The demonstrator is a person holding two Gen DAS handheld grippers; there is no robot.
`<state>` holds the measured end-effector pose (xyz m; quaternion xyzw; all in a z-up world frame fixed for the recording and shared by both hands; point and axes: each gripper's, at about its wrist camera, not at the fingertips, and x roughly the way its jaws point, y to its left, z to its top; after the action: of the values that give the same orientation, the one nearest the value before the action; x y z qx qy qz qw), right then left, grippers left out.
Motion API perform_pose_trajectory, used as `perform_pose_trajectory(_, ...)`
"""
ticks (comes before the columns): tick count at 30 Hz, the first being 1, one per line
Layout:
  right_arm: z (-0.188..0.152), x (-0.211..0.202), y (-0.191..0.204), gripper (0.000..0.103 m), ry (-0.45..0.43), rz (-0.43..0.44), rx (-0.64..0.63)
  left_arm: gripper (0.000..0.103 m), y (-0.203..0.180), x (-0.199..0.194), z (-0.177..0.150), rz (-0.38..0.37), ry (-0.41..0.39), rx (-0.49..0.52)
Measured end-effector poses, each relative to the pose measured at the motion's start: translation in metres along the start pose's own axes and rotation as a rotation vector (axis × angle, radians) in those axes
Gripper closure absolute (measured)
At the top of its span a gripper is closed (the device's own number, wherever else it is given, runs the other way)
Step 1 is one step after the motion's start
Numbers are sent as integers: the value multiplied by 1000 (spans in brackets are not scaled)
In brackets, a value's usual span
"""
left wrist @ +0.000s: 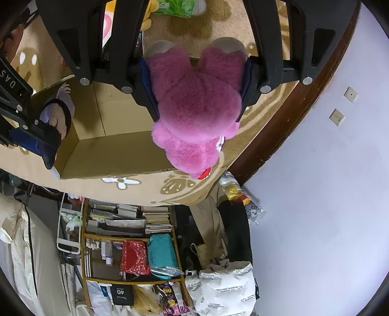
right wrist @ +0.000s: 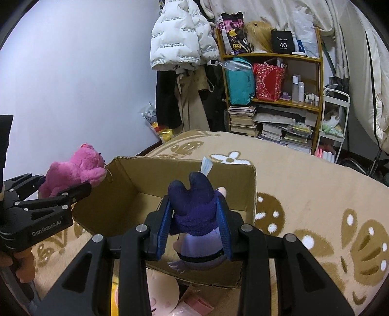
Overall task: Organize soft objects
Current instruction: 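Lift pink bear with left tool while right tool lifts purple doll over box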
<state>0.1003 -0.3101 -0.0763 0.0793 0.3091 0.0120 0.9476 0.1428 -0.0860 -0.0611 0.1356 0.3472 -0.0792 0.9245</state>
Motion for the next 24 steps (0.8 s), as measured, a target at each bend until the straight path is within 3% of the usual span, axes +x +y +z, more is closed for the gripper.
perform_pose_trajectory(14,-1,4,-2,65,24,-1,2,48,-11,18,-5,-42,62,21)
perform_pose_trajectory(24,-5,5,-1,64,36,-2,-5,48,-10,15,-3,-59,51,5)
